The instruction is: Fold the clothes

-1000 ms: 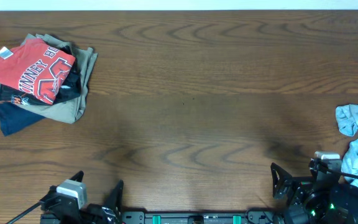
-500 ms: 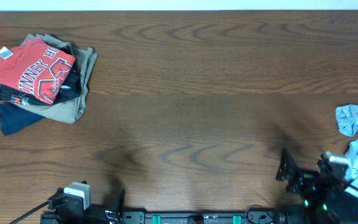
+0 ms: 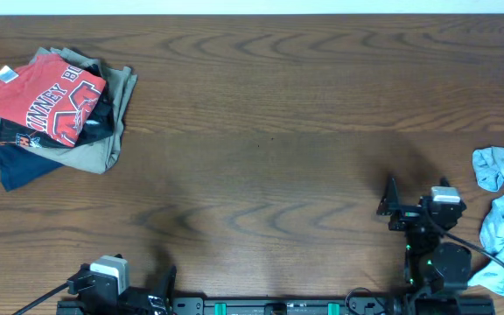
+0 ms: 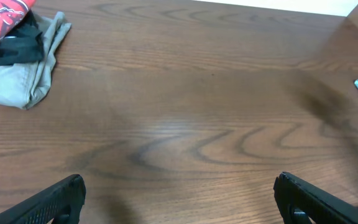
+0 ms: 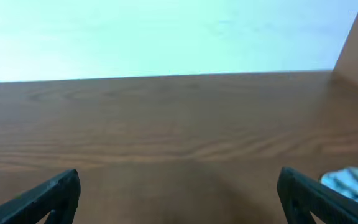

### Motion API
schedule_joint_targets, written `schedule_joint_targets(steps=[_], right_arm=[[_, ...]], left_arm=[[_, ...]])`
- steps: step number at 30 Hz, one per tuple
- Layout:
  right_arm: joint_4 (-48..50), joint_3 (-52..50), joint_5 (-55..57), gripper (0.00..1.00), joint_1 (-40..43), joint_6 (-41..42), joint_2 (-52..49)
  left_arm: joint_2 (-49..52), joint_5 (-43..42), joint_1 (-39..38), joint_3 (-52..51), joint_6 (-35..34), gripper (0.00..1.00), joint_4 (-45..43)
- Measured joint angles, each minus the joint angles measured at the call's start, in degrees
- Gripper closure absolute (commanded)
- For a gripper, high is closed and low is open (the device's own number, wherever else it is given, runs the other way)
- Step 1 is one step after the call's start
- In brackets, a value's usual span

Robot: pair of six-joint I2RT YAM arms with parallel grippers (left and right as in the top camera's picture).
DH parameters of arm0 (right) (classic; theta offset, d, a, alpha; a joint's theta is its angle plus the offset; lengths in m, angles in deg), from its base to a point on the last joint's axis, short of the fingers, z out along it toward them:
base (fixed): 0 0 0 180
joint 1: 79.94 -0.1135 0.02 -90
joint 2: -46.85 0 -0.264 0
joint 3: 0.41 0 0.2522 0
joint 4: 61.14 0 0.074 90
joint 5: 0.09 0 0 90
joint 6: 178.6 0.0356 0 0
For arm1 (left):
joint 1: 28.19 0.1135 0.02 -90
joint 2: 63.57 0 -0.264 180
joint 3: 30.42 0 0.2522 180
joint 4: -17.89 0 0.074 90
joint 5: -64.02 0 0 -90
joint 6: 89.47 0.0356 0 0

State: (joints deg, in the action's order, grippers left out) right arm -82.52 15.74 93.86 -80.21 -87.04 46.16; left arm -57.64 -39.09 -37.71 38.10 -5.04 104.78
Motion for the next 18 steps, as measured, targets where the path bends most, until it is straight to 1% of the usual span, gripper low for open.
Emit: schedule_joint_targets(steps=[6, 9, 14, 16, 18], right_arm=[[1.5, -0.8, -1.3, 0.01, 0.0, -8.5, 0.0], [2.3, -0.9, -1.8, 0.01, 0.0, -11.1, 0.0], [8.1, -1.7, -2.6, 0.01, 0.0, -12.6, 0.0], [7.3, -1.7, -2.6, 0.01, 0.0, -12.4, 0.0], [4.5, -1.7, -1.9, 0.01, 0.1, -10.5, 0.0]], left_arm=[[0.0, 0.0, 0.0, 0.0, 0.0, 0.02, 0.0], [0.0, 0.0, 0.0, 0.0, 0.0, 0.02, 0.0], [0.0, 0.0, 0.0, 0.0, 0.0, 0.02, 0.0], [0.0, 0.0, 0.0, 0.0, 0.0, 0.02, 0.0], [0.0, 0.0, 0.0, 0.0, 0.0, 0.02, 0.0]])
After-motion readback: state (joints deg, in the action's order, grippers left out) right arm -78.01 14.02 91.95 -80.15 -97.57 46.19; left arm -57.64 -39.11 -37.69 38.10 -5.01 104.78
